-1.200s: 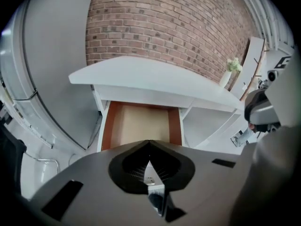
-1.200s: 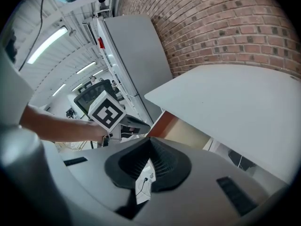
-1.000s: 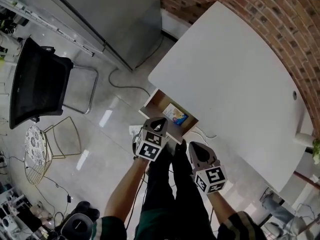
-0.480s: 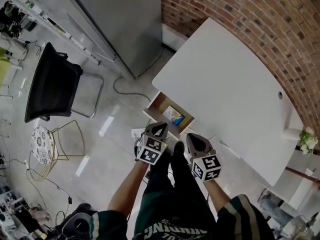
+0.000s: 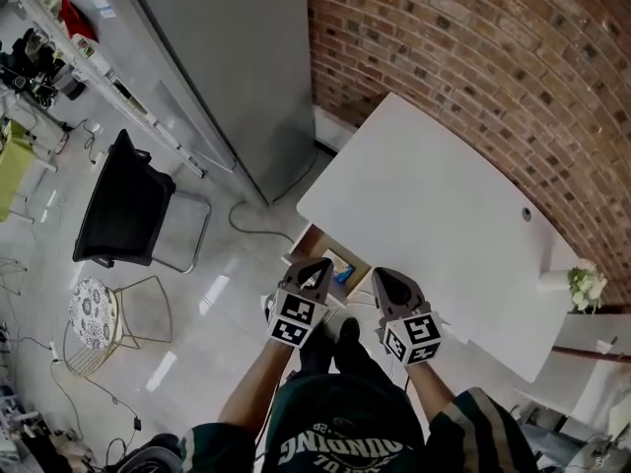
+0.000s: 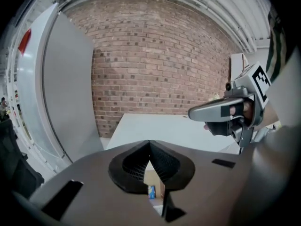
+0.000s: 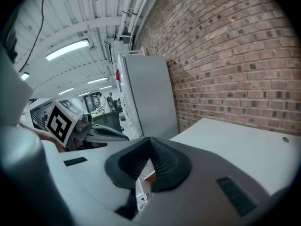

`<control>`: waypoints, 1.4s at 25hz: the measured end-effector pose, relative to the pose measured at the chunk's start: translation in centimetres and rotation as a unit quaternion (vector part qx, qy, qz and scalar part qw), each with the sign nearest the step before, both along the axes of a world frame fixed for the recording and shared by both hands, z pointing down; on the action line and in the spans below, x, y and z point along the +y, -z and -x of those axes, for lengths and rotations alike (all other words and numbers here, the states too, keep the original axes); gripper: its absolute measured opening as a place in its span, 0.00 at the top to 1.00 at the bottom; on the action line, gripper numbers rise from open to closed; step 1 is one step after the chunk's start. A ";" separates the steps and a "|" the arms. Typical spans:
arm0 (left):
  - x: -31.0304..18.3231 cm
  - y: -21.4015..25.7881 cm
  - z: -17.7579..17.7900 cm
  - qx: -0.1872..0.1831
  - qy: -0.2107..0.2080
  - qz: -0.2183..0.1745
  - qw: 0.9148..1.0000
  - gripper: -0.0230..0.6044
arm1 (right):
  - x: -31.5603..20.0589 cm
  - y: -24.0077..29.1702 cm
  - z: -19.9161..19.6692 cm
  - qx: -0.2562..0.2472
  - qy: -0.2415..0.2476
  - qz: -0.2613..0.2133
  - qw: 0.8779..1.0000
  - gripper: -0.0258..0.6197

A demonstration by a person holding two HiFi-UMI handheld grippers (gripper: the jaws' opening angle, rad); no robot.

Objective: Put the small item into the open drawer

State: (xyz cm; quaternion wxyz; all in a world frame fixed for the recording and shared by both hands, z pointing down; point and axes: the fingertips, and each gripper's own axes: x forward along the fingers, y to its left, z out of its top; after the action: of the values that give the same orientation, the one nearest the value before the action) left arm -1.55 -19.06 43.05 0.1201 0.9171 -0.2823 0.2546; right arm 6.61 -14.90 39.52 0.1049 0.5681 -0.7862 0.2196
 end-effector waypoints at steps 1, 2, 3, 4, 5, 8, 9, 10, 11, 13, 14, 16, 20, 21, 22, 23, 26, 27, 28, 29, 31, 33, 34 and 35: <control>-0.4 1.3 -0.1 0.007 0.002 -0.012 1.000 0.94 | -0.3 0.9 -0.3 0.001 -0.002 -0.011 1.000 0.92; -0.7 2.6 -0.2 0.013 0.004 -0.022 1.000 0.94 | -0.4 1.8 -0.6 0.002 -0.005 -0.020 1.000 0.92; -0.9 3.9 -0.3 0.019 0.007 -0.032 0.999 0.94 | -0.5 2.6 -0.8 0.003 -0.007 -0.028 1.000 0.92; -1.0 5.2 -0.3 0.025 0.010 -0.041 0.999 0.94 | -0.5 3.5 -1.0 0.004 -0.008 -0.035 0.999 0.92; -1.1 6.3 -0.2 0.030 0.012 -0.050 0.998 0.94 | -0.5 4.2 -1.1 0.004 -0.009 -0.042 0.999 0.92; -1.8 9.1 -0.2 0.043 0.016 -0.076 0.996 0.94 | -1.3 6.3 -1.4 0.006 -0.010 -0.066 0.998 0.92; -2.0 9.9 -0.2 0.047 0.016 -0.083 0.995 0.94 | -1.5 6.9 -1.6 0.007 -0.011 -0.073 0.997 0.92; -2.1 10.5 -0.4 0.049 0.016 -0.088 0.995 0.94 | -1.7 7.4 -1.7 0.008 -0.011 -0.079 0.997 0.92; -2.2 11.0 -0.5 0.050 0.016 -0.093 0.994 0.94 | -1.9 7.9 -1.9 0.010 -0.012 -0.084 0.996 0.92; -2.5 11.8 -0.8 0.052 0.015 -0.100 0.994 0.94 | -2.2 8.5 -2.2 0.012 -0.014 -0.093 0.996 0.92; -2.6 12.0 -1.0 0.053 0.014 -0.103 0.993 0.94 | -2.3 8.6 -2.3 0.013 -0.014 -0.095 0.995 0.92; -2.7 12.3 -1.2 0.057 0.011 -0.107 0.993 0.94 | -2.3 8.7 -2.3 0.012 -0.013 -0.097 0.995 0.92; -2.6 12.4 -1.7 0.056 0.007 -0.108 0.993 0.94 | -2.2 8.4 -2.4 0.011 -0.010 -0.092 0.996 0.92; -2.5 12.3 -1.8 0.055 0.006 -0.107 0.993 0.94 | -2.1 8.3 -2.4 0.010 -0.010 -0.091 0.996 0.92; -2.5 12.3 -1.8 0.054 0.006 -0.107 0.993 0.94 | -2.1 8.3 -2.4 0.009 -0.010 -0.090 0.996 0.92; -2.5 12.3 -1.8 0.053 0.005 -0.106 0.993 0.94 | -2.1 8.3 -2.4 0.009 -0.010 -0.089 0.996 0.92; -2.6 12.1 -1.7 0.051 0.006 -0.104 0.993 0.94 | -2.2 8.4 -2.1 0.008 -0.009 -0.089 0.996 0.92; -2.6 12.1 -1.6 0.051 0.006 -0.103 0.993 0.94 | -2.1 8.3 -2.0 0.008 -0.008 -0.088 0.996 0.92; -2.5 12.0 -1.6 0.051 0.007 -0.101 0.993 0.94 | -2.0 8.3 -1.9 0.008 -0.008 -0.087 0.996 0.92; -2.3 11.9 -1.6 0.052 0.007 -0.100 0.994 0.94 | -1.9 8.2 -1.9 0.009 -0.007 -0.086 0.996 0.92; -2.0 11.6 -1.6 0.052 0.007 -0.096 0.994 0.94 | -1.6 8.0 -1.8 0.010 -0.005 -0.083 0.996 0.92; -1.9 11.6 -1.6 0.051 0.007 -0.096 0.994 0.94 | -1.6 8.1 -1.7 0.010 -0.004 -0.084 0.996 0.92; -1.9 11.6 -1.6 0.050 0.006 -0.096 0.994 0.94 | -1.6 8.2 -1.7 0.009 -0.004 -0.085 0.996 0.92; -2.0 11.7 -1.5 0.049 0.006 -0.097 0.994 0.94 | -1.7 8.3 -1.6 0.008 -0.004 -0.087 0.996 0.92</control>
State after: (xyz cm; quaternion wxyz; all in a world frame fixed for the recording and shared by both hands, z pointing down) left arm -0.05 -21.06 31.36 0.0459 0.9342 -0.3046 0.1799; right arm 8.18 -16.56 31.21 0.0607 0.5802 -0.7989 0.1465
